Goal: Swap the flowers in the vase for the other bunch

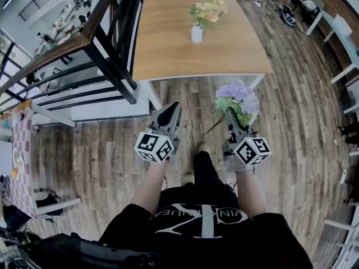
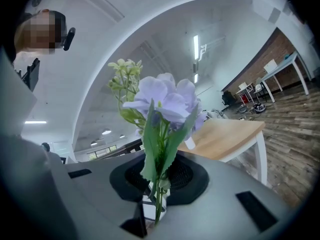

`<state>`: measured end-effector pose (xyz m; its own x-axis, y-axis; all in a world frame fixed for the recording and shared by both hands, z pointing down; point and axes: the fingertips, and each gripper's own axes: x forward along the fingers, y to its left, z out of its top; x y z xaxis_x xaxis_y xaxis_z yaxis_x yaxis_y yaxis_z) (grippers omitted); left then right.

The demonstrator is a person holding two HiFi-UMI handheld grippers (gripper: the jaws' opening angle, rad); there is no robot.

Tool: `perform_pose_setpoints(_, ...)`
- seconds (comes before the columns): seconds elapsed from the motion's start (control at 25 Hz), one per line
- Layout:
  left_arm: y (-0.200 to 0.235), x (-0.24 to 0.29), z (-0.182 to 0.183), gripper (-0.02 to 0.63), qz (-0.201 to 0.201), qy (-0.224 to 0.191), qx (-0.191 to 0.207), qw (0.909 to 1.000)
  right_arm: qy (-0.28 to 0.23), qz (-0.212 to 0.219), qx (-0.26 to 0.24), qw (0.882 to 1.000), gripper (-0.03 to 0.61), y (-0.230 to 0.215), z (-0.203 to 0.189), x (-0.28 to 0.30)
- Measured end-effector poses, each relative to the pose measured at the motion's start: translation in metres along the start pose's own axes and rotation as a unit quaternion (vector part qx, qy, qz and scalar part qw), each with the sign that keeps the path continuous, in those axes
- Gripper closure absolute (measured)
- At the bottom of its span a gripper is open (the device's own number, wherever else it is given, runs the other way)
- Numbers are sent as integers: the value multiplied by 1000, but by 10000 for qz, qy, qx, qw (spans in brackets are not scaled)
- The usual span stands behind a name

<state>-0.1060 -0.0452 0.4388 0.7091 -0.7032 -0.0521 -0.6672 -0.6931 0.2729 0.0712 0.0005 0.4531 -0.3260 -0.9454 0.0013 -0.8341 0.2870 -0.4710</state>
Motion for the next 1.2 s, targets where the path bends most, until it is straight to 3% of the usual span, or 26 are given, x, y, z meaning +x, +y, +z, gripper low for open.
perform_pose_setpoints(1.2, 64, 179, 5, 603, 298, 88, 102, 9995, 95, 460, 148, 9988, 518, -113, 72, 152)
